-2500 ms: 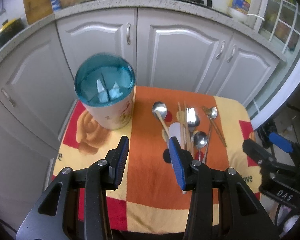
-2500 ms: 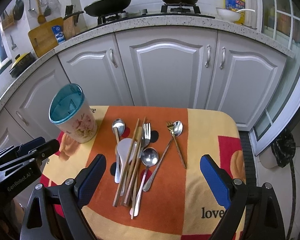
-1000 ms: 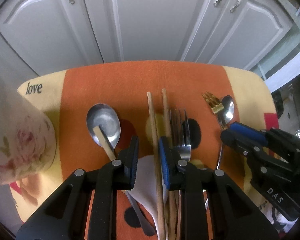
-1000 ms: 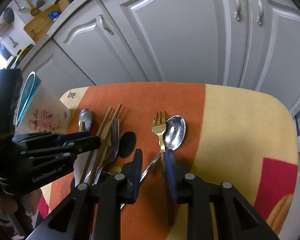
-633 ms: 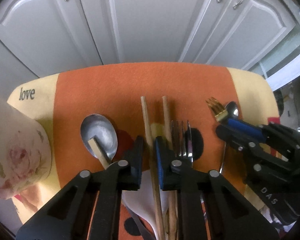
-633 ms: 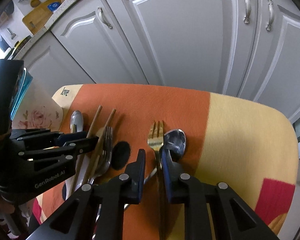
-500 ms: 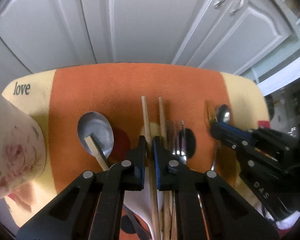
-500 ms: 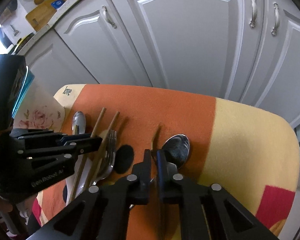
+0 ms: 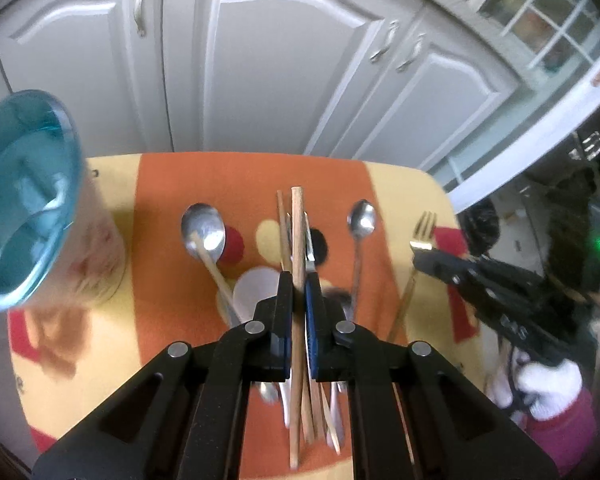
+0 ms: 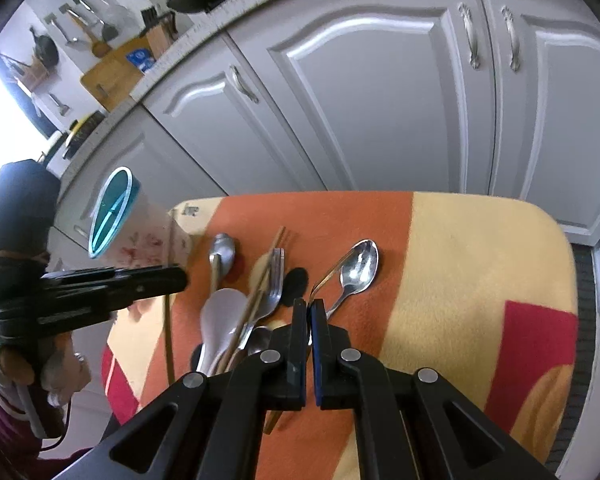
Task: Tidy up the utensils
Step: 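Grasp the wooden chopsticks with the left tool while the right tool grasps the gold fork, then carry chopsticks and gold fork into the teal-lidded holder and open both tools, then move both tools back over the remaining utensils on the cloth, then grasp the white ceramic spoon with the left tool while the right tool grasps a steel spoon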
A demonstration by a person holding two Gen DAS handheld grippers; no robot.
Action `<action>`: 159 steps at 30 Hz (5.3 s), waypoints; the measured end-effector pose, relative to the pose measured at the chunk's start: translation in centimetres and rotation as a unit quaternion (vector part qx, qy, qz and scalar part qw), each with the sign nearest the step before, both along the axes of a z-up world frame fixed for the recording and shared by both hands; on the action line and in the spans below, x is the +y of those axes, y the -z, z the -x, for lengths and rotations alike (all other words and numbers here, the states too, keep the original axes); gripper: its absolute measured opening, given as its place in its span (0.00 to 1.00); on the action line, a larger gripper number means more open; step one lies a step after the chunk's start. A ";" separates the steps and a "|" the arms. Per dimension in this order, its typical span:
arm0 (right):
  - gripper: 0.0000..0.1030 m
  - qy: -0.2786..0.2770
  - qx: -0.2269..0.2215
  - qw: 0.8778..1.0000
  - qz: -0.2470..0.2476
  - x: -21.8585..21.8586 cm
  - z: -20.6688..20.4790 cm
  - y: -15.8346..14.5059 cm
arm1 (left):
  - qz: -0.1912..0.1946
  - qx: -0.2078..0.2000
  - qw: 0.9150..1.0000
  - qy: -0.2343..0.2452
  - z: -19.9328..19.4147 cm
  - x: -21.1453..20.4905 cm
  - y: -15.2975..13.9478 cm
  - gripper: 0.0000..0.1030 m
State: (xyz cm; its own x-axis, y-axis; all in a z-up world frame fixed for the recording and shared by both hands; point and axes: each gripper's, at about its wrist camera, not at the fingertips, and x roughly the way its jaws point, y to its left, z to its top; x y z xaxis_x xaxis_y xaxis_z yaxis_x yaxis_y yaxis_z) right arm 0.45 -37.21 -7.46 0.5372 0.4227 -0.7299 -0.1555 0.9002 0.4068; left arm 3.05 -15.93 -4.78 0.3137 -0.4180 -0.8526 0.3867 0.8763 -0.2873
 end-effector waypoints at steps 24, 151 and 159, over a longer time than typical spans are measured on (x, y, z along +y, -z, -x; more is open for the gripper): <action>0.02 -0.073 -0.164 0.983 -0.036 13.7 -4.4 -14.9 | 0.056 -0.172 0.977 -0.113 1.0 17.6 -21.9 0.04; 0.27 0.034 0.035 0.997 0.057 2.5 0.8 2.9 | -0.022 -0.051 0.997 -0.044 3.1 2.6 3.5 0.65; 0.27 0.037 0.043 0.997 0.058 2.4 0.3 3.4 | -0.027 -0.043 0.998 -0.043 2.3 2.1 4.1 0.65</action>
State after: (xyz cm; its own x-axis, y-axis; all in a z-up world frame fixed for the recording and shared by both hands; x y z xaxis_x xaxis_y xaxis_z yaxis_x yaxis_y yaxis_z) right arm 0.19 -34.82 -10.89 0.4964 0.2942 -0.8167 -0.0554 0.9497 0.3084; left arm 0.77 -13.85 -8.85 0.4194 -0.3399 -0.8418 0.3307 0.9208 -0.2071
